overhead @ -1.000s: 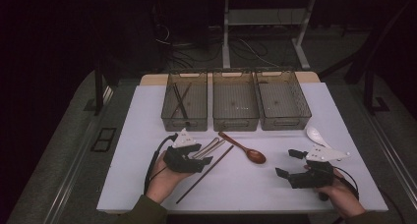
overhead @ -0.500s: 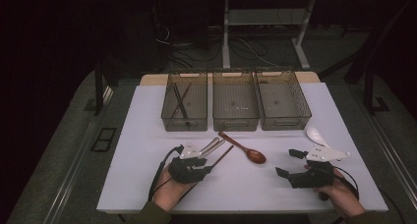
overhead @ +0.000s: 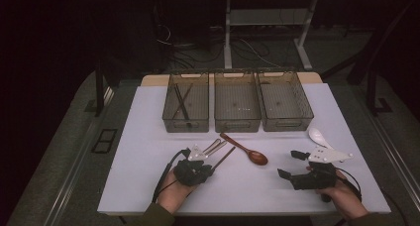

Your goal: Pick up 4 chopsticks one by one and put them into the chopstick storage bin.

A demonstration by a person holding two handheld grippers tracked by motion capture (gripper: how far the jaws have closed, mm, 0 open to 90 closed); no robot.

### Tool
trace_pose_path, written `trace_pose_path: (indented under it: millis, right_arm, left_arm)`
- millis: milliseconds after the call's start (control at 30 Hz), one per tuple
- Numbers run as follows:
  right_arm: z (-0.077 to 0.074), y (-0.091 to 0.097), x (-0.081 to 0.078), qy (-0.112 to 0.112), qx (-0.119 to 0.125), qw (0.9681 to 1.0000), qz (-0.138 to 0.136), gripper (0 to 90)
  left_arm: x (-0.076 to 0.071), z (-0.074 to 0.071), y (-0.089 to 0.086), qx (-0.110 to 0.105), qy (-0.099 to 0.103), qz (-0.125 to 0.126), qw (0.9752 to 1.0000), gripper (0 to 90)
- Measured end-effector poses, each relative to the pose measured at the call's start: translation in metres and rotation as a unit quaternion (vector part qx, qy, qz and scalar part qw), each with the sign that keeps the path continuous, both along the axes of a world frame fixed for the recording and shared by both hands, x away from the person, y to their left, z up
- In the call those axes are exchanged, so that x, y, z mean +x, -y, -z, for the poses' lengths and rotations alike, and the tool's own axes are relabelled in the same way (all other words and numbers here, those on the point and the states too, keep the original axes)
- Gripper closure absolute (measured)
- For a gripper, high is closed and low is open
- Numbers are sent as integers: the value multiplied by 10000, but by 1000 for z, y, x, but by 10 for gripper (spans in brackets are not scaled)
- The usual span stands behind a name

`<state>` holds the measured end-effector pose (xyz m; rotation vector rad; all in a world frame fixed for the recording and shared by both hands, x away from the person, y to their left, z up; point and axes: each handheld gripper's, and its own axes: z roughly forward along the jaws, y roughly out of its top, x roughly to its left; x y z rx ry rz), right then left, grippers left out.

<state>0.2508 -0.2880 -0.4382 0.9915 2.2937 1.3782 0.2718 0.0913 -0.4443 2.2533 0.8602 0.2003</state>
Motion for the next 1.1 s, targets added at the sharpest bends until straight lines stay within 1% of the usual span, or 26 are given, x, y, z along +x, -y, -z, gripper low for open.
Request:
trace_pose_path:
  millis: [67,167,300,467,500,600,633,700,767,867,967,1067,1100]
  right_arm:
    - [0,0,0,4,3,10000,5,155]
    - [0,0,0,3,4,10000,3,154]
    - [0,0,0,-4,2,10000,-13,155]
    - [0,0,1,-7,26,10000,-21,154]
    - [0,0,1,-10,28,10000,-26,154]
    - [0,0,0,-17,29,10000,-51,154]
    - [0,0,0,-12,25,10000,-67,154]
    - [0,-1,0,-21,29,10000,-82,154]
    - [0,-1,1,-30,27,9999,-93,154]
    - [0,-1,1,-44,35,9999,-87,154]
    - [1,-1,1,-48,35,10000,-78,154]
    - [3,-3,3,-66,-20,10000,-59,154]
    - [3,-4,4,-80,-29,9999,-54,154]
  left_arm:
    - [0,0,0,74,57,28,10000,813]
    - [-1,0,1,77,76,-4,9999,827]
    - [-1,0,2,77,71,-68,9999,835]
    - [-1,-1,2,91,39,-91,9999,838]
    - [-1,-2,2,123,36,-53,9999,839]
    - [-1,-2,2,105,19,-9,9999,840]
    - [-1,-2,2,62,20,-13,10000,840]
    - [-1,-3,2,83,12,27,10000,840]
    - [-1,-4,1,46,2,47,10000,840]
    - [0,-7,0,57,-8,100,9999,840]
    - [0,-9,-2,4,8,137,9999,840]
    - [0,-12,-4,-71,14,147,9999,840]
    - [1,-13,-4,-81,19,186,9998,840]
